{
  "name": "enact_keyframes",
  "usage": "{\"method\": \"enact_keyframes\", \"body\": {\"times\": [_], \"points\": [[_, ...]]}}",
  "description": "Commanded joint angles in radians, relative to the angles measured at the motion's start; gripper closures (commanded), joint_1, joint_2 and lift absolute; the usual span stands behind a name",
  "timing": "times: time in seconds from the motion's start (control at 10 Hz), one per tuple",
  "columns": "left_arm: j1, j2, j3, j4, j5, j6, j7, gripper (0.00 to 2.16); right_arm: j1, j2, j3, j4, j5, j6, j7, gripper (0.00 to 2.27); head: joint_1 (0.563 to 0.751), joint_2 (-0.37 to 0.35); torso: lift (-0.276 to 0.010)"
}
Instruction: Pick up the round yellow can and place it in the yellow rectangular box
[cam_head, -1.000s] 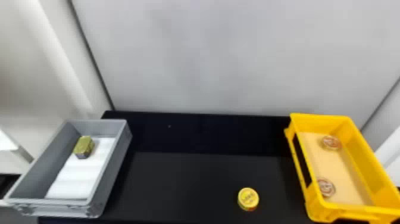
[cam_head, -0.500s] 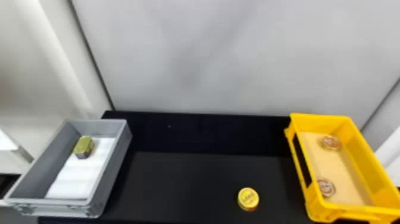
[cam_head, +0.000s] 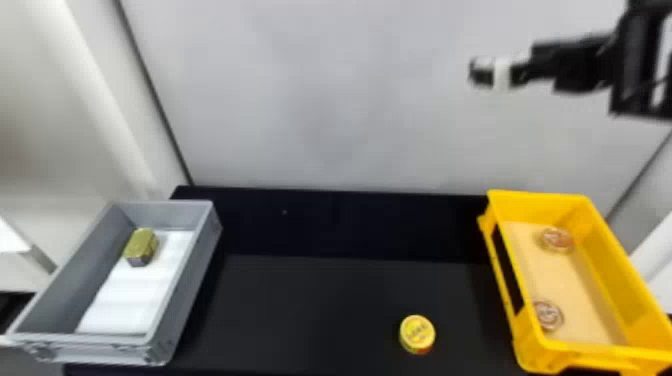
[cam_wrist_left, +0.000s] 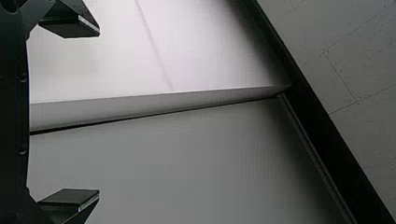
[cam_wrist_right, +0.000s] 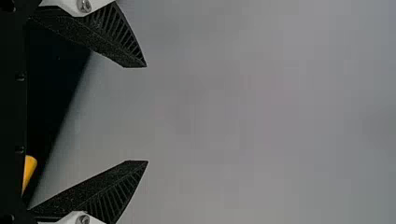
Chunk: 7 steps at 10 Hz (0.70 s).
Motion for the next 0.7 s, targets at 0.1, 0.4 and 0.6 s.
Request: {"method": "enact_keyframes", "body": {"times": [0.1,0.4,0.6], "points": [[-0.004,-0.017,-0.010,0.004,0.006,-0.003,0.000,0.07,0.146,0.018,0.005,0.056,-0.029,-0.024,0.079,0.01,0.694,0.054,-0.003],[0.003,-0.017,-0.004,0.004,0.014,-0.008,0.000,0.07,0.202,0.012,0.090,0.096,0.200,-0.020,0.347,0.00,0.694,0.054,-0.003],[0.005,-0.015,-0.003,0.005,0.017,-0.011,0.000,0.07,0.205,0.032,0.213,0.195,0.825,-0.090,0.946,0.00,0.694,0.054,-0.003]]}}
